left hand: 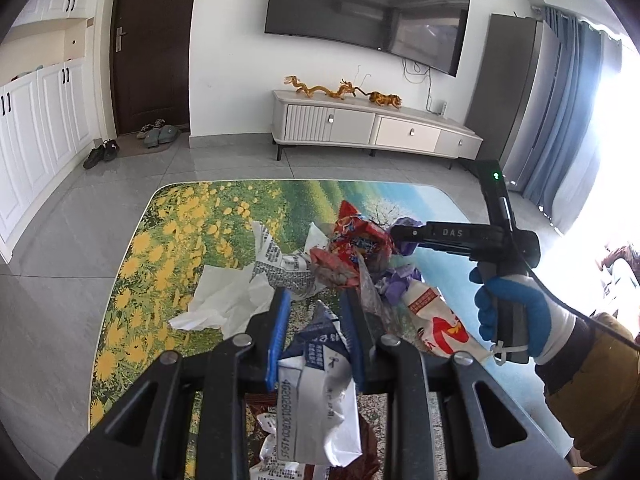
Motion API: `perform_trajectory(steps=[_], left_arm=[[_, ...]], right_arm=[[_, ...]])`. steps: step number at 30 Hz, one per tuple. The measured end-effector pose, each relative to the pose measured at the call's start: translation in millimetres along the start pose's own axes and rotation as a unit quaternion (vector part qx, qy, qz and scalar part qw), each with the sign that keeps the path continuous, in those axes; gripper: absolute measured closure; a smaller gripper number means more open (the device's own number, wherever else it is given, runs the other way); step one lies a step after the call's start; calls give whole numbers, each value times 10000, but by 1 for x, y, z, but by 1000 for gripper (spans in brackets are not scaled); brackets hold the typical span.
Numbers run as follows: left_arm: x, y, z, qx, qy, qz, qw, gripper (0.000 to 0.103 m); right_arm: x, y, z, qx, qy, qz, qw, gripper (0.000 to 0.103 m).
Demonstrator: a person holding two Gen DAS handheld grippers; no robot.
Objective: Collect trash
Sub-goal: 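Lift both items and carry them toward the grey bin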
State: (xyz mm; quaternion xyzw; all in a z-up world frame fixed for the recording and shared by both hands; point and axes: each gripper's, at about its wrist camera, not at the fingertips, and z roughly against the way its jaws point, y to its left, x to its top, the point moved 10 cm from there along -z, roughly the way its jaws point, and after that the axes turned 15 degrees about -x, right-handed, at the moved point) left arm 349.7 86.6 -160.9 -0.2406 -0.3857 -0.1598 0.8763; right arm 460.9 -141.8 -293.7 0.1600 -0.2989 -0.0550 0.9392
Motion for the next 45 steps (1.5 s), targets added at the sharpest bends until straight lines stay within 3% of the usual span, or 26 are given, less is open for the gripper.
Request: perform_trajectory(steps=[11,21,23,25,31,37,40,42,44,45], left_arm=[[18,-28,36,45,-263,-95,9996,78],[33,-100,65,-104,-431,-510,9977,79],[34,-121,64,-220,-418,-628,9969,83],[36,-146,56,-434,-327,-703,9960,103],[37,-217,13,-806,-74,-1066,9910,103],[25,-239,-5,-908,137,-1023,9905,103],[15,-233,-2,-791,241,-924,9923,100],[5,-224,2,-640,329,-793,9943,92],[-8,-212,5,-472,378,-572,9965,43],[-16,-202,6,-363,382,-420,9977,37]], right_arm=[[2,-28,88,-428,-781,106,9960,72],[-34,-71,178,-454,-1128,-32,9926,72],[-43,-91,199,-519,-1222,-100,9911,72],[-54,-113,220,-624,-1314,-205,9892,72],[-93,-194,266,-1032,-1392,-595,9831,72],[-132,-261,288,-1226,-1313,-978,9789,72],[-140,-277,290,-1222,-1329,-1120,9772,72],[-141,-282,291,-1196,-1347,-1173,9766,72],[-142,-282,289,-1137,-1358,-1195,9769,72],[-142,-280,288,-1106,-1364,-1188,9773,72]])
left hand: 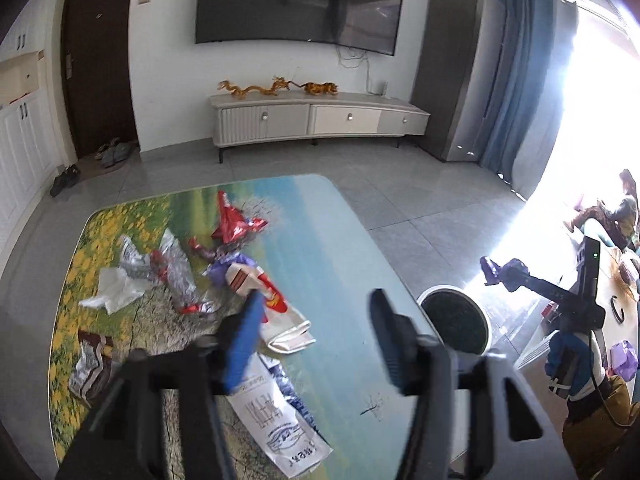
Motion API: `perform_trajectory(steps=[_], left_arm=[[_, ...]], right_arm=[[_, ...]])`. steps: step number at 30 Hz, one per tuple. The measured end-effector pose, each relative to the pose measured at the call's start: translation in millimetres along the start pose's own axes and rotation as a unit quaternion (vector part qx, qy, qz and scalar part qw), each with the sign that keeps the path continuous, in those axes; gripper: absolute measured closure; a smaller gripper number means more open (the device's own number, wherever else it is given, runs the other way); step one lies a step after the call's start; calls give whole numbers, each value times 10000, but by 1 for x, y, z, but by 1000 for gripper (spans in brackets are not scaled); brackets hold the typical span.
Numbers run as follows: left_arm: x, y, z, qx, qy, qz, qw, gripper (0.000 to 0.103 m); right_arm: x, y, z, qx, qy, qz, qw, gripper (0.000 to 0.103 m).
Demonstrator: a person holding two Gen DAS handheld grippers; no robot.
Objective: Collect trash
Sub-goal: 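Lift both items and carry them toward the grey bin, then lower both items into the bin and open both grippers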
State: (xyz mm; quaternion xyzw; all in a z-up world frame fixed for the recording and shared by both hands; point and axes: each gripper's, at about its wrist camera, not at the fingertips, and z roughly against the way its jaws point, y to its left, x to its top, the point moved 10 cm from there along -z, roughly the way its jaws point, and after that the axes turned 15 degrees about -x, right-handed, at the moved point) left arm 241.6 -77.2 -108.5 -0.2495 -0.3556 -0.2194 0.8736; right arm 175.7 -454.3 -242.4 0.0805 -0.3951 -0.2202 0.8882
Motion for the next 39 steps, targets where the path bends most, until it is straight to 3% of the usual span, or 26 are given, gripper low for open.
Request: perform_trajectory(steps=[4,9,12,21,23,26,33,39], left_arm=[[-42,33,-5,204,225,763,9966,36],[-104,61,-26,456,690,1592,9838,36],[-122,64,-41,470,867,1929,9763,36],[-134,60,-81,963,1376,1843,9684,38],[-133,58,-81,1051,1340,1751,9697,55],[-132,56,-78,928,1239,1903,9694,64],[-132,42,-51,842,1015,1929,9723,67],[-114,-7,-38,125,842,1818,9796,68]], right_arm=[[-6,2,-1,120,43,68,9999,72],[-13,-1,2,167,87,154,9997,72],[-14,-5,3,169,91,169,9997,72],[-18,-19,-4,54,159,113,9998,71],[-21,-22,-7,12,190,99,9998,71],[-24,-30,-11,-35,238,46,9997,71],[-30,-50,-20,-56,324,-117,9994,71],[-34,-69,-26,-156,380,-236,9989,71]])
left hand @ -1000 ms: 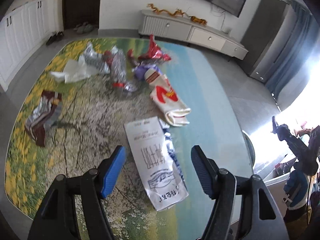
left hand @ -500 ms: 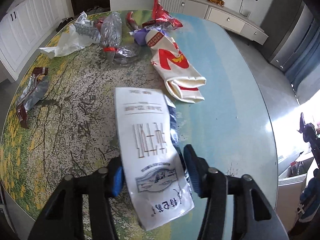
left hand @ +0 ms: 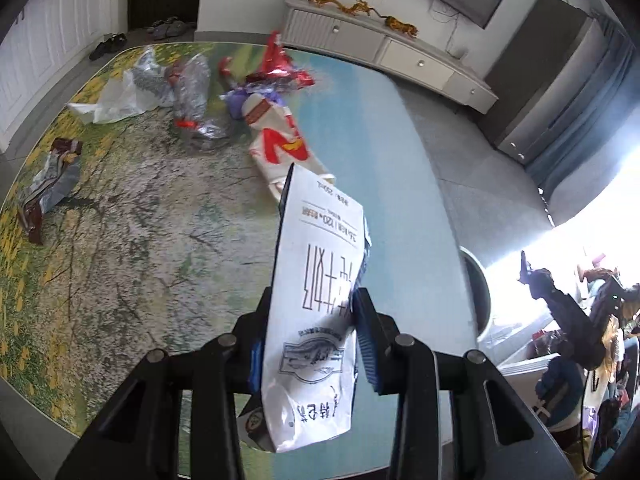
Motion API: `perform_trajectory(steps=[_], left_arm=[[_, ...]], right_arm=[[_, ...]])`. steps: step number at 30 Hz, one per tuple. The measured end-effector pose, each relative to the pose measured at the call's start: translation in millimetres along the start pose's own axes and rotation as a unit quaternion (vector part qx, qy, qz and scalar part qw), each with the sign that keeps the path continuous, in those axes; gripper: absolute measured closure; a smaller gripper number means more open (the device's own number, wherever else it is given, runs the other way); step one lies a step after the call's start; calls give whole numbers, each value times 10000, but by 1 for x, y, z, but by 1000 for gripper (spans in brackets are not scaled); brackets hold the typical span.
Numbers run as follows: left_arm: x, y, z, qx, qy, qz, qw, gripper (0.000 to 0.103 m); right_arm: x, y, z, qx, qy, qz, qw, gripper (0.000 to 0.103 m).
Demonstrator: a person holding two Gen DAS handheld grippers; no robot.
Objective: Collect trash
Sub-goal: 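Lower both items into the bin and open both grippers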
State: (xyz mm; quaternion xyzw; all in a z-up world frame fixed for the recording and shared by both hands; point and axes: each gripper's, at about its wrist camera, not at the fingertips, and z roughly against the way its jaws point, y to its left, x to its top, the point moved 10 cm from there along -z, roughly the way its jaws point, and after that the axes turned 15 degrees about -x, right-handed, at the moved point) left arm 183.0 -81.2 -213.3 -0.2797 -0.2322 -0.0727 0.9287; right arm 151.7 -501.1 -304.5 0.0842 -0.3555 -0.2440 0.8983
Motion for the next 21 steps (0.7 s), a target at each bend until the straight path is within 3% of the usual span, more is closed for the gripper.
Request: perform_trajectory(steps=[5,9,13,18,21], left_arm=[[6,-81,-25,-706,253,-596,9954,68],[10,-147,-65,-1223,607,-1082,9847,68],[11,-199,-106,-1441,876,-1534,9737,67],[16,-239,-160,-1523,1134,-1854,9641,67],[24,-255,-187,-1578,1178,-1945,9609,64]], right_arm=[[-1,-22,-1,-226,12,-82,9997,71],[-3,-41,-3,-520,48,-140,9985,71],[-4,-59,-7,-804,99,-159,9966,70],[1,-71,-16,-1136,147,-106,9934,68],[8,-74,-24,-1280,142,-36,9917,58]])
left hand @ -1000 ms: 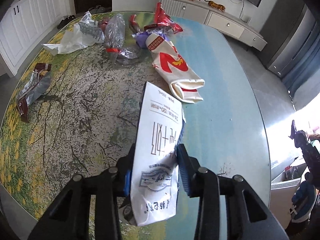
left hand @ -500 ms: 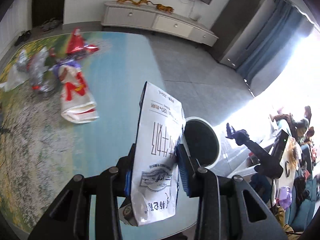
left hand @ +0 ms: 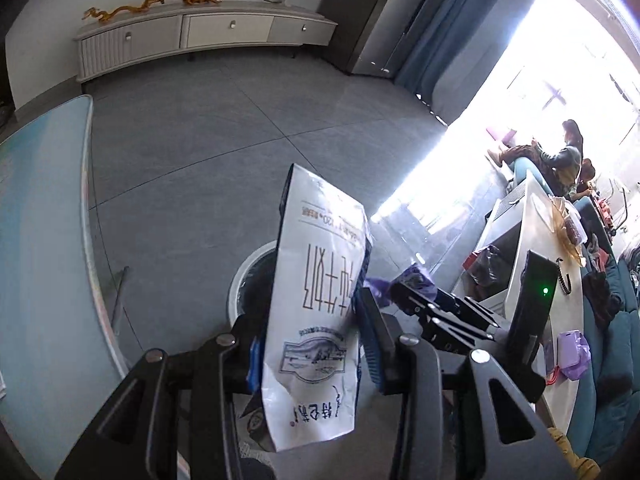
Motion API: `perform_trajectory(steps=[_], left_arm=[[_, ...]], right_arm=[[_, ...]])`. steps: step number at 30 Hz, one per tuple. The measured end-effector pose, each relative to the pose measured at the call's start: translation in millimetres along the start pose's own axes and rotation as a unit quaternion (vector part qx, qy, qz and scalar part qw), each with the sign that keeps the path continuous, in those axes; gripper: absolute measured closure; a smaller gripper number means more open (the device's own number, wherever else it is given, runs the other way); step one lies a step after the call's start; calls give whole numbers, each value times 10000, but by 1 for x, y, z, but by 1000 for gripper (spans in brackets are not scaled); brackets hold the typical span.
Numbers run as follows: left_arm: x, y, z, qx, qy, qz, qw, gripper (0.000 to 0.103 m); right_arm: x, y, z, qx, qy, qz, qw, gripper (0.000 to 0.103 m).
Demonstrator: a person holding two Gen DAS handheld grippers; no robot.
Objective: Collect trash
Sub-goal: 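Lower both items into the bin and open both grippers, then return both open tools to the table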
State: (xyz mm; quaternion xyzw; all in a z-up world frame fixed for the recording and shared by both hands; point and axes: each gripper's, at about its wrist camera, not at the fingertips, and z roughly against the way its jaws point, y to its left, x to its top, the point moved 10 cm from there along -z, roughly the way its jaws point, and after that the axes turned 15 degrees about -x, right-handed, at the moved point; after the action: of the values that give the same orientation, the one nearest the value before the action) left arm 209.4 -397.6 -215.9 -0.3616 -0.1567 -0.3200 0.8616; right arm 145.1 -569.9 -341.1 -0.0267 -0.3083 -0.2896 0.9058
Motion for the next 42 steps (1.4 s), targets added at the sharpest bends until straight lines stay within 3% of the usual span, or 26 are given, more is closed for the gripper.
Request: perform_trajectory(steps=[3,4,9,15,22,32,42], left_arm=[[10,3,-16,-106,71,3,9999,62],[12,2,-18,-122,56,-21,9999,57],[23,-2,-8,-151,-113,-127,9997,53],[23,-4,26,-37,-493,-247,9985,53],[18,7,103,399,-1258,-427,9903,53],[-31,60,214,1122,-1761,-100,9779,53],[-103,159,308,1644,-2217,810,9577,53]], right_arm=[[6,-2,-4,-106,-6,-25,9999,48],[7,-2,-4,-146,-15,-43,9999,47],[8,-11,3,-219,-41,-131,9997,47],[8,-12,17,-182,-151,-228,9995,47],[18,13,50,60,-489,-122,9987,47],[30,99,114,691,-1040,500,9909,47],[15,192,157,1191,-1228,1213,9778,47]])
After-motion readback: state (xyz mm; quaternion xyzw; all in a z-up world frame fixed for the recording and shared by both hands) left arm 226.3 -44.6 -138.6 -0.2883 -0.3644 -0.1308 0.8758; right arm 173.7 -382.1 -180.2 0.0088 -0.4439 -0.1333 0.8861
